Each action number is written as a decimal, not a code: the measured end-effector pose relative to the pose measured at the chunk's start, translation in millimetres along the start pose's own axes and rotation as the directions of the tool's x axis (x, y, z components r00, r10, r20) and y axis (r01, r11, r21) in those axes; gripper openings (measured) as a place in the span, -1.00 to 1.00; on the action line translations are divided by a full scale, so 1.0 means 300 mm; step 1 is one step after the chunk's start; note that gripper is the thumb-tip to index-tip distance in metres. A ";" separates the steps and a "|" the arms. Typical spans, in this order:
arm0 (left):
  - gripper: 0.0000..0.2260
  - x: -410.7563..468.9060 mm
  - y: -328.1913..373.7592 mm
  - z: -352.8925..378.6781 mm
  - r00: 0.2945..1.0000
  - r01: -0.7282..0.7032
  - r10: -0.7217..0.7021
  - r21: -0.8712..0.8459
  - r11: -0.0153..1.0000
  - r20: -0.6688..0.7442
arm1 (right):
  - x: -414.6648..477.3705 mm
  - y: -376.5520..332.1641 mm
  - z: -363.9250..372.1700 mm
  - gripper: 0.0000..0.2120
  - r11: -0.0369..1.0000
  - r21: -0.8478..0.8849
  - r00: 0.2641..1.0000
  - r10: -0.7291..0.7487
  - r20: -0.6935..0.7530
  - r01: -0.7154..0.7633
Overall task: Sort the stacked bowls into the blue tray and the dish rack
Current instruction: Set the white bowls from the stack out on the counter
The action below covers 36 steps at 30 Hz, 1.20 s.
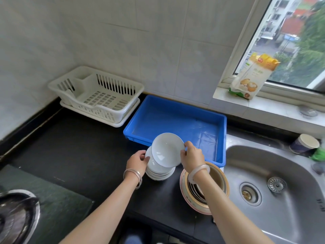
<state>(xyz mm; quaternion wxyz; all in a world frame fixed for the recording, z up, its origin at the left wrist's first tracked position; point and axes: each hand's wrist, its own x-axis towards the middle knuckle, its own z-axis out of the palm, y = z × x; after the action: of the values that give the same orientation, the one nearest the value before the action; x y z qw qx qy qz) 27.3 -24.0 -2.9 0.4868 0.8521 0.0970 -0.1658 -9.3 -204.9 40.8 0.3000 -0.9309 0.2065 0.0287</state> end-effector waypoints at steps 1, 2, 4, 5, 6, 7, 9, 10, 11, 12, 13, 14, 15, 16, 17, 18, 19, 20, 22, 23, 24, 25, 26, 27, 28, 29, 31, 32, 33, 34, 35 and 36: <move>-0.77 0.005 0.010 0.006 1.000 -0.013 0.012 0.065 0.998 0.004 | -0.001 0.007 -0.010 -0.85 1.000 0.009 1.000 -0.004 -0.014 0.004; -0.78 0.007 0.020 0.011 1.000 -0.021 0.021 0.125 0.992 0.002 | -0.002 0.014 -0.018 -0.84 1.000 0.018 1.000 -0.004 -0.025 0.004; -0.74 0.010 0.031 0.022 1.000 -0.011 0.015 0.184 0.983 -0.017 | -0.008 0.030 -0.025 -0.84 0.999 0.037 0.999 -0.001 -0.034 0.003; -0.73 0.009 0.034 0.027 0.999 -0.005 0.012 0.199 0.980 -0.033 | -0.013 0.040 -0.026 -0.84 0.999 0.048 0.999 0.001 -0.032 0.000; -0.73 0.006 0.035 0.032 0.999 -0.003 0.014 0.214 0.977 -0.053 | -0.018 0.051 -0.026 -0.84 0.998 0.058 1.000 0.003 -0.027 -0.001; -0.73 0.001 0.035 0.037 0.997 -0.007 0.025 0.230 0.973 -0.076 | -0.024 0.061 -0.026 -0.84 0.998 0.067 1.000 0.001 -0.022 0.000; -0.72 -0.009 0.034 0.047 0.990 -0.028 0.061 0.252 0.967 -0.124 | -0.036 0.079 -0.025 -0.84 0.995 0.095 1.000 0.000 -0.016 0.002; -0.72 -0.015 0.035 0.051 0.986 -0.040 0.079 0.252 0.967 -0.148 | -0.042 0.085 -0.025 -0.85 0.994 0.112 1.000 0.000 -0.015 0.001; -0.72 -0.020 0.036 0.054 0.981 -0.049 0.094 0.251 0.967 -0.169 | -0.047 0.089 -0.026 -0.86 0.992 0.124 1.000 0.001 -0.016 0.001; -0.73 -0.024 0.036 0.055 0.977 -0.057 0.106 0.253 0.966 -0.184 | -0.052 0.092 -0.027 -0.86 0.991 0.131 1.000 0.000 -0.018 0.002; -0.73 -0.027 0.036 0.056 0.974 -0.066 0.119 0.259 0.964 -0.192 | -0.055 0.094 -0.030 -0.86 0.991 0.135 1.000 -0.001 -0.021 0.004; -0.73 -0.029 0.035 0.056 0.972 -0.079 0.133 0.264 0.961 -0.195 | -0.056 0.096 -0.034 -0.86 0.990 0.141 1.000 -0.002 -0.023 0.005; -0.74 -0.029 0.035 0.054 0.970 -0.091 0.145 0.262 0.961 -0.194 | -0.057 0.095 -0.040 -0.85 0.989 0.150 1.000 0.002 -0.023 0.002; -0.75 -0.028 0.035 0.051 0.969 -0.101 0.152 0.248 0.963 -0.193 | -0.055 0.094 -0.047 -0.85 0.987 0.161 1.000 0.008 -0.024 -0.004; -0.76 -0.025 0.036 0.046 0.970 -0.106 0.151 0.223 0.969 -0.192 | -0.050 0.091 -0.054 -0.85 0.986 0.166 1.000 0.014 -0.028 -0.009; -0.76 -0.021 0.037 0.040 0.971 -0.107 0.144 0.193 0.975 -0.189 | -0.046 0.088 -0.059 -0.85 0.986 0.166 0.999 0.017 -0.036 -0.011; -0.76 -0.017 0.039 0.032 0.974 -0.105 0.134 0.163 0.981 -0.181 | -0.041 0.082 -0.064 -0.85 0.987 0.162 0.999 0.017 -0.044 -0.010; -0.76 -0.012 0.040 0.023 0.978 -0.101 0.123 0.135 0.986 -0.171 | -0.037 0.074 -0.067 -0.86 0.987 0.163 0.999 0.015 -0.050 -0.006; -0.75 0.002 0.042 -0.006 0.984 -0.087 0.096 0.066 0.994 -0.152 | -0.029 0.051 -0.070 -0.87 0.984 0.180 0.998 0.004 -0.057 0.007; -0.75 0.009 0.044 -0.025 0.986 -0.076 0.078 0.020 0.997 -0.147 | -0.024 0.034 -0.070 -0.88 0.981 0.192 0.998 -0.006 -0.060 0.018; -0.75 0.019 0.045 -0.049 0.988 -0.064 0.059 -0.029 0.998 -0.146 | -0.017 0.015 -0.070 -0.90 0.978 0.205 0.998 -0.018 -0.061 0.030; -0.74 0.029 0.045 -0.077 0.988 -0.057 0.045 -0.077 0.995 -0.149 | -0.010 -0.007 -0.068 -0.92 0.975 0.216 0.998 -0.031 -0.063 0.044; -0.74 0.041 0.045 -0.108 0.987 -0.056 0.037 -0.122 0.991 -0.155 | 0.000 -0.031 -0.067 -0.94 0.973 0.222 0.997 -0.048 -0.068 0.061; -0.73 0.053 0.044 -0.142 0.986 -0.060 0.033 -0.164 0.985 -0.163 | 0.011 -0.059 -0.064 -0.95 0.971 0.226 0.995 -0.068 -0.075 0.084; -0.72 0.066 0.043 -0.181 0.985 -0.064 0.029 -0.199 0.978 -0.170 | 0.022 -0.089 -0.059 -0.95 0.966 0.234 0.993 -0.088 -0.082 0.105; -0.72 0.078 0.040 -0.222 0.984 -0.062 0.020 -0.230 0.971 -0.178 | 0.034 -0.123 -0.053 -0.94 0.961 0.250 0.992 -0.101 -0.081 0.119; -0.72 0.103 0.027 -0.310 0.979 -0.043 -0.017 -0.290 0.956 -0.201 | 0.060 -0.197 -0.029 -0.93 0.949 0.288 0.992 -0.117 -0.057 0.129; -0.72 0.116 0.012 -0.356 0.975 -0.032 -0.040 -0.314 0.949 -0.219 | 0.075 -0.237 -0.010 -0.93 0.944 0.298 0.990 -0.133 -0.039 0.138; -0.71 0.130 -0.009 -0.400 0.969 -0.021 -0.064 -0.334 0.942 -0.240 | 0.090 -0.277 0.015 -0.92 0.941 0.305 0.989 -0.149 -0.017 0.147; -0.71 0.143 -0.035 -0.443 0.961 -0.009 -0.089 -0.352 0.936 -0.262 | 0.105 -0.317 0.045 -0.91 0.937 0.317 0.987 -0.160 0.010 0.148; -0.71 0.154 -0.065 -0.487 0.952 0.000 -0.115 -0.373 0.928 -0.285 | 0.122 -0.359 0.081 -0.90 0.934 0.326 0.985 -0.166 0.041 0.144; -0.72 0.167 -0.097 -0.529 0.941 0.008 -0.141 -0.396 0.918 -0.308 | 0.142 -0.401 0.119 -0.89 0.935 0.327 0.982 -0.174 0.075 0.140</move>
<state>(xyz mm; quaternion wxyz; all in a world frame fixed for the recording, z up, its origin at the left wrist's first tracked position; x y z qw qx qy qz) 94.0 127.8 29.9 0.6163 0.7496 0.2408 -0.0167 80.4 -111.8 69.8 0.4584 -0.8807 0.1178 0.0184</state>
